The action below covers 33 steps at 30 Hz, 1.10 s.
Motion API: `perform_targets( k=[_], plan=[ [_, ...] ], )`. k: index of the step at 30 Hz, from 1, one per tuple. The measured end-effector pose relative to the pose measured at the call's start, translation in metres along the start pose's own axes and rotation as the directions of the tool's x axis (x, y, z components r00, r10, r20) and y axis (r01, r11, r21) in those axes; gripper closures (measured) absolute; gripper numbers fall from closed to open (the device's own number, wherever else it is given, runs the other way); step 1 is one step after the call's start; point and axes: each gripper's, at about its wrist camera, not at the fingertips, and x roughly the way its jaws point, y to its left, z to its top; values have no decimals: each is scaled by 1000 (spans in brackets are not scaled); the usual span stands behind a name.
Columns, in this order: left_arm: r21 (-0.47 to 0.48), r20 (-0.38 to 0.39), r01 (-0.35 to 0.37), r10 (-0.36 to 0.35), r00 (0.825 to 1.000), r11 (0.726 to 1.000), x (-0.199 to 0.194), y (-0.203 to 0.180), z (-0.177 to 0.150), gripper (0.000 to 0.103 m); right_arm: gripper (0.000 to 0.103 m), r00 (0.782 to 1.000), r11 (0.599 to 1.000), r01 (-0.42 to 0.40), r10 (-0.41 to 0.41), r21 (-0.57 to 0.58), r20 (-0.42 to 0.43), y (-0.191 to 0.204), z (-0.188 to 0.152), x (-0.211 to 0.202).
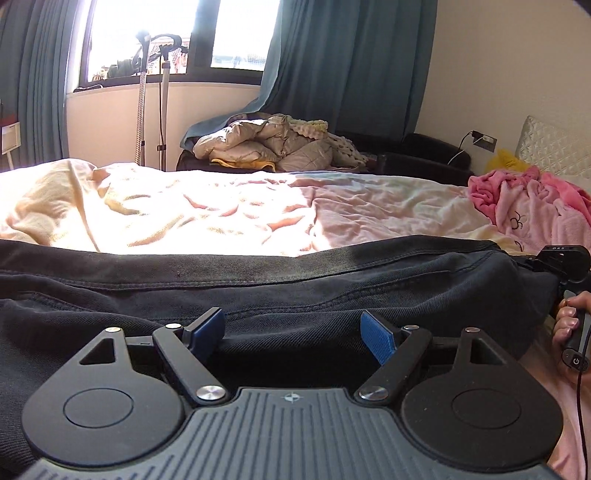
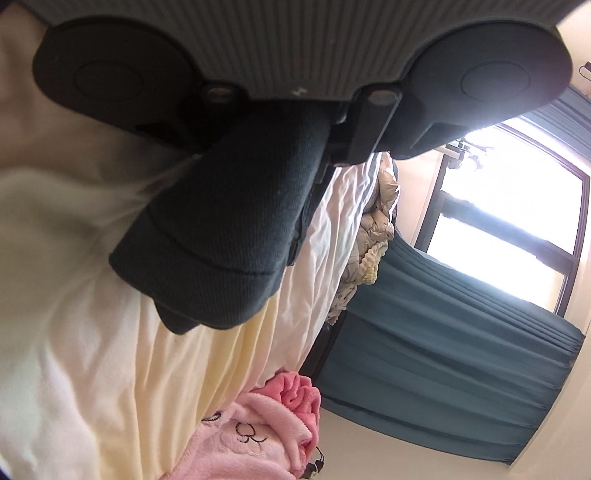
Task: Fold clothes
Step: 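Grasp the trouser fabric with the right gripper and lift it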
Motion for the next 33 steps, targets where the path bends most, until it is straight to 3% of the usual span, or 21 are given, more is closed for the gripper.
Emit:
perform_targets(
  k=[3, 7, 13, 19, 22, 27, 31, 33],
  plan=[
    [58, 56, -40, 37, 998, 998, -1, -4, -3, 20, 91, 1000, 1000, 20, -20, -5, 10, 2, -1, -4],
    [113, 50, -94, 89, 995, 989, 14, -11, -9, 19, 91, 999, 999, 47, -47, -11, 22, 6, -1, -10],
    [55, -52, -107, 110, 993, 993, 39, -4, -14, 17, 90, 992, 991, 119, -116, -68, 43, 5, -12, -15],
    [50, -87, -92, 96, 992, 995, 36, -3, -7, 15, 90, 988, 978, 144, -133, -151, 80, 17, -20, -22],
    [26, -106, -83, 86, 991, 996, 17, 1, 8, 15, 90, 982, 940, 180, -155, -289, 106, 43, -23, -23],
    [-11, -49, -75, 74, 996, 997, -45, 12, 38, 15, 90, 972, 868, 201, -118, -454, 204, 111, -40, -35],
    [-12, 104, -65, 66, 992, 998, -106, 25, 53, 15, 90, 972, 789, 156, -15, -595, 235, 185, -79, -38],
    [-71, 167, -68, 79, 983, 995, -133, 41, 53, 15, 90, 977, 704, 106, 56, -702, 204, 222, -125, -40]
  ],
)
